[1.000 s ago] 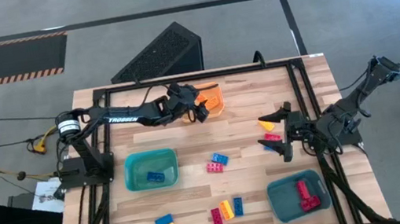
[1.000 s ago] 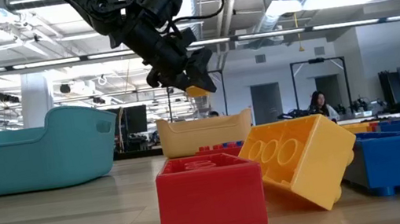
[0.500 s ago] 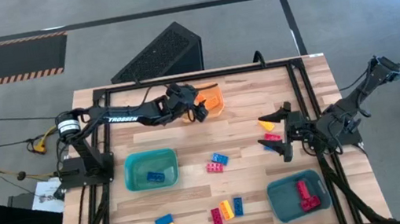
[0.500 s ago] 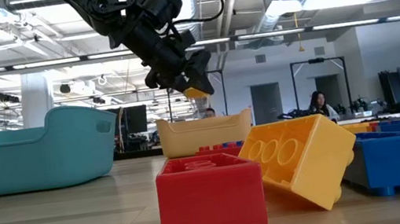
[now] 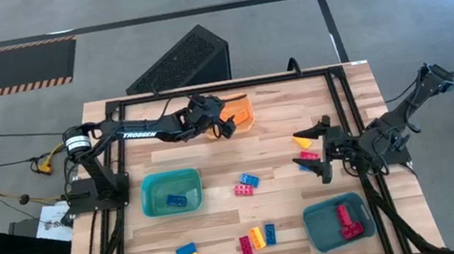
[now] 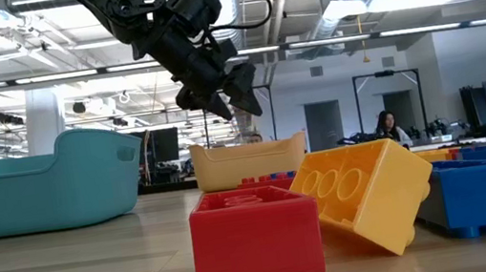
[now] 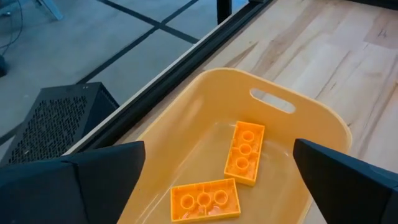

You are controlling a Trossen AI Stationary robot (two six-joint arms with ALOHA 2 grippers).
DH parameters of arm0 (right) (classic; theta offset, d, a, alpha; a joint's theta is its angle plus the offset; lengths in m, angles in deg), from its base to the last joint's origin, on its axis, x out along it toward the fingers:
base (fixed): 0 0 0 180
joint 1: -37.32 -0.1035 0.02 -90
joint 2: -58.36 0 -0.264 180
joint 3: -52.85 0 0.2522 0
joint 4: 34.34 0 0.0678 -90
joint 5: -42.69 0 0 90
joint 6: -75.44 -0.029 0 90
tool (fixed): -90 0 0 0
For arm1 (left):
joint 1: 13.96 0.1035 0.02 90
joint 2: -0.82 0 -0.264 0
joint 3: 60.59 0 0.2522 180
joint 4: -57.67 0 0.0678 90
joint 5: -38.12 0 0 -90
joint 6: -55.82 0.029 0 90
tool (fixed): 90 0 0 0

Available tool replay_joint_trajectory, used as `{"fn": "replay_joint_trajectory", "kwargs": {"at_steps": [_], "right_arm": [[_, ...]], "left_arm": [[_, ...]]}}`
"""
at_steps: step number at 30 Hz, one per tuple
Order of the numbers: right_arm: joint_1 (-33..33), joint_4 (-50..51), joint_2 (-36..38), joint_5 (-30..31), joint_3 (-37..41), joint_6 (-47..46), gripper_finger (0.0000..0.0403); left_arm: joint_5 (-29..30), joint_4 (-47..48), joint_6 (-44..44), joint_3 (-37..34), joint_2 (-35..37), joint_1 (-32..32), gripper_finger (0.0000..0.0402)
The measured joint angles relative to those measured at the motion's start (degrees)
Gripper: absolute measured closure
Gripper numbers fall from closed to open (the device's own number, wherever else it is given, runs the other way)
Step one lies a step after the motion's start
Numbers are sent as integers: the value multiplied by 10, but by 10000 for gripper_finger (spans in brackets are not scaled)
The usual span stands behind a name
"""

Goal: Sort & place blocks by color
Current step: Put the blue game piece into the green bin

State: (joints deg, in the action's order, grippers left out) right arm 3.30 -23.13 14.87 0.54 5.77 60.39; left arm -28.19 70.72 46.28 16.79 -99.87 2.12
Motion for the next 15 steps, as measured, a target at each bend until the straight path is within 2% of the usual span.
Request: {"fn": "replay_joint_trajectory", "kwargs": {"at_steps": [8,15], "right_arm": [[0,13,0,0,0,0,8],[0,19,0,0,0,0,8]], "left_arm": [[-29,-10,9,1,30,-35,12],[-26,-62,82,1,85,-110,12]]}}
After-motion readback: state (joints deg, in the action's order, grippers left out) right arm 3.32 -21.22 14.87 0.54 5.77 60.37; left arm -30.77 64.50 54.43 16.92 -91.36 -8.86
